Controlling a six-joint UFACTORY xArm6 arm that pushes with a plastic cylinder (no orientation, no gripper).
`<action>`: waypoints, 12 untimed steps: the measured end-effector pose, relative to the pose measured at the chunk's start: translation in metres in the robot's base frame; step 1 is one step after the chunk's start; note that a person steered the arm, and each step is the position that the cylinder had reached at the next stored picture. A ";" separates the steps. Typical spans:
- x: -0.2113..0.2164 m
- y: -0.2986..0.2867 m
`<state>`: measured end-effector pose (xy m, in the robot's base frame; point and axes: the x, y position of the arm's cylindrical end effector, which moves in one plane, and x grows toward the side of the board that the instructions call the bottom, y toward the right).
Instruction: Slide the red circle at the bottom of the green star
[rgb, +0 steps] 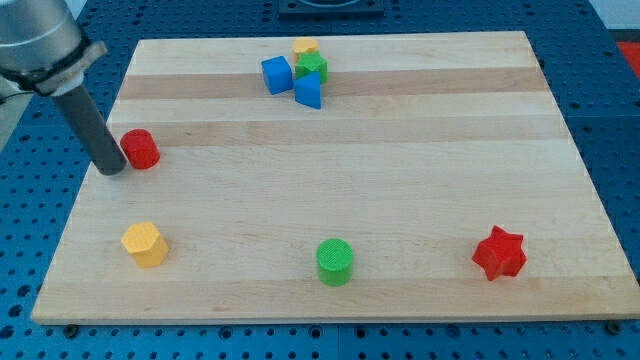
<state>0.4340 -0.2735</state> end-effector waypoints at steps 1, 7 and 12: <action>-0.018 0.012; -0.037 0.186; -0.036 0.207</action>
<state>0.3983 -0.0661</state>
